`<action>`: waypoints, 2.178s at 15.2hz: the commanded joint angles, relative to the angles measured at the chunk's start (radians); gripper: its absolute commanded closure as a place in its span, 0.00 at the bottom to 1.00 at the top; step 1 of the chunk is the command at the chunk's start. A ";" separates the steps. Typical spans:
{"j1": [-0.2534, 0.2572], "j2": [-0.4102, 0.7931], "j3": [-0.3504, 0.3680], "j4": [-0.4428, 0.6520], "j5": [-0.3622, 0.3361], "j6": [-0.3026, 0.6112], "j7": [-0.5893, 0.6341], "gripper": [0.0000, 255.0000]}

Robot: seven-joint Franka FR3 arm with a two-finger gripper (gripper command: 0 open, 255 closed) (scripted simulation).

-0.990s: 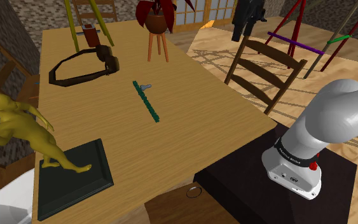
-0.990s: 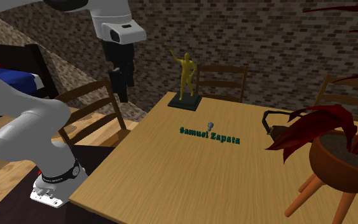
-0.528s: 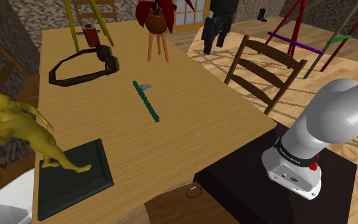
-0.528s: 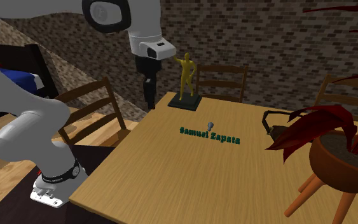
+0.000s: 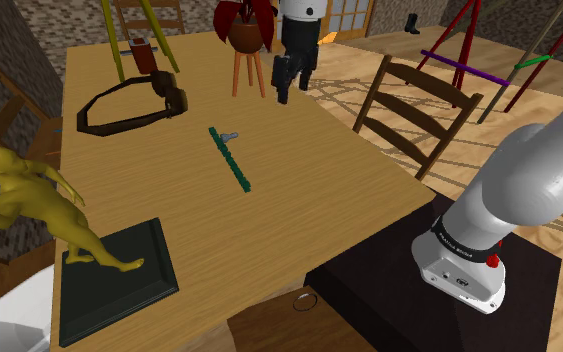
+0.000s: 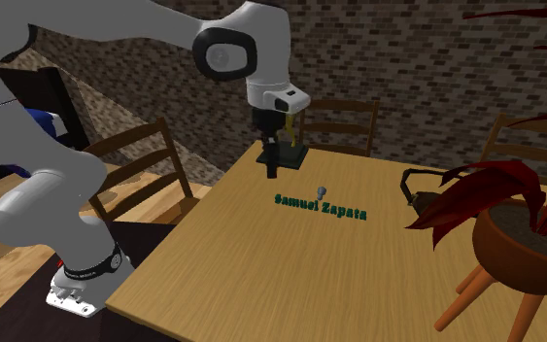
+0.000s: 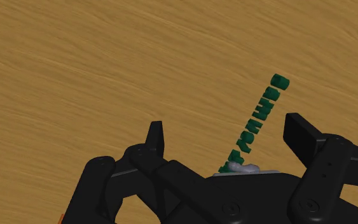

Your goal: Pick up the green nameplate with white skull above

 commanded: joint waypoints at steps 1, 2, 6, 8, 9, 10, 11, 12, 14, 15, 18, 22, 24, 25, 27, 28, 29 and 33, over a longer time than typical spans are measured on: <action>0.003 0.067 0.017 0.030 -0.017 0.041 0.014 0.00; 0.005 0.103 0.026 0.049 -0.028 0.060 0.023 0.00; 0.018 0.252 0.054 0.139 -0.082 0.120 0.063 0.00; 0.028 0.328 0.064 0.192 -0.114 0.143 0.085 0.00; 0.034 0.366 0.068 0.220 -0.131 0.152 0.095 0.00; 0.041 0.405 0.071 0.250 -0.149 0.160 0.106 0.00; 0.049 0.444 0.072 0.282 -0.166 0.166 0.116 0.00; 0.057 0.483 0.074 0.314 -0.184 0.171 0.127 0.00; 0.076 0.562 0.073 0.385 -0.218 0.177 0.145 0.00; 0.082 0.579 0.072 0.402 -0.225 0.178 0.148 0.00; 0.084 0.595 0.069 0.382 -0.232 0.213 0.153 0.00; 0.086 0.619 0.065 0.359 -0.242 0.258 0.161 0.00; 0.087 0.622 0.064 0.356 -0.243 0.264 0.162 0.00; 0.086 0.621 0.064 0.354 -0.243 0.266 0.161 1.00; 0.086 0.621 0.064 0.353 -0.243 0.266 0.161 1.00; 0.086 0.621 0.064 0.353 -0.243 0.266 0.161 1.00; 0.086 0.621 0.064 0.353 -0.243 0.267 0.162 1.00; 0.086 0.621 0.064 0.352 -0.243 0.268 0.162 1.00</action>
